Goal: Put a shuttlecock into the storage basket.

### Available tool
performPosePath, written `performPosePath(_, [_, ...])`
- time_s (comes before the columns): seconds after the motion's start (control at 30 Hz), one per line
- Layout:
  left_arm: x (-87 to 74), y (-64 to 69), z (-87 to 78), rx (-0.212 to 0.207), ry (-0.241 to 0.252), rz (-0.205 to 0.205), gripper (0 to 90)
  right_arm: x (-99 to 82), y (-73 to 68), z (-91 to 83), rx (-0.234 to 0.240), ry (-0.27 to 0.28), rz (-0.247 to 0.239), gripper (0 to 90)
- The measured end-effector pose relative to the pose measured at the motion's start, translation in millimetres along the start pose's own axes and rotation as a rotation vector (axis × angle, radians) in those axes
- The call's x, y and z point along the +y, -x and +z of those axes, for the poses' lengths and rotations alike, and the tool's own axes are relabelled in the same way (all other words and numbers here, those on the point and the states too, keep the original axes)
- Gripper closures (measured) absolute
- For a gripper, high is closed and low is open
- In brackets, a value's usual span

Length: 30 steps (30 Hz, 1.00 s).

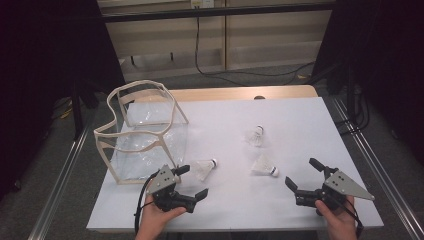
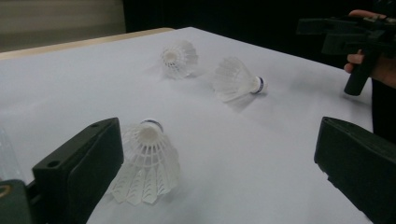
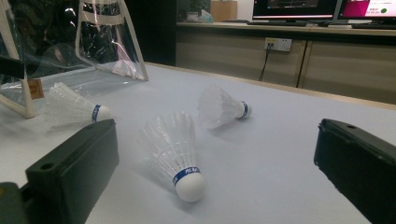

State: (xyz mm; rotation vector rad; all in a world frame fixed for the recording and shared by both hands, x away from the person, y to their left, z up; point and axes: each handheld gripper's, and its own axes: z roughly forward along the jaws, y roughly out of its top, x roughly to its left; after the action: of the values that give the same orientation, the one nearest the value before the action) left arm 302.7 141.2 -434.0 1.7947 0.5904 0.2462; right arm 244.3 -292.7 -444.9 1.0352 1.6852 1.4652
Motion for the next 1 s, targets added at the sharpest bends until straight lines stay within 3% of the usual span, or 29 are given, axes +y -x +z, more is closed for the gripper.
performPosePath(0.2, [1.4, -0.1, 3.8, 0.015, -0.008, -0.023, 1.3, 0.0, 0.0, 0.1, 0.001, 0.000, -0.001, 0.0])
performPosePath(0.47, [1.1, 3.1, 12.5, 0.017, -0.054, -0.007, 4.4, 0.1, 0.1, 0.0, -0.002, 0.000, 0.000, 0.0])
performPosePath(1.0, [-0.1, 2.3, 25.6, 0.024, -0.134, -0.057, 9.8, 0.3, 0.3, -0.1, -0.003, 0.003, -0.001, 0.0])
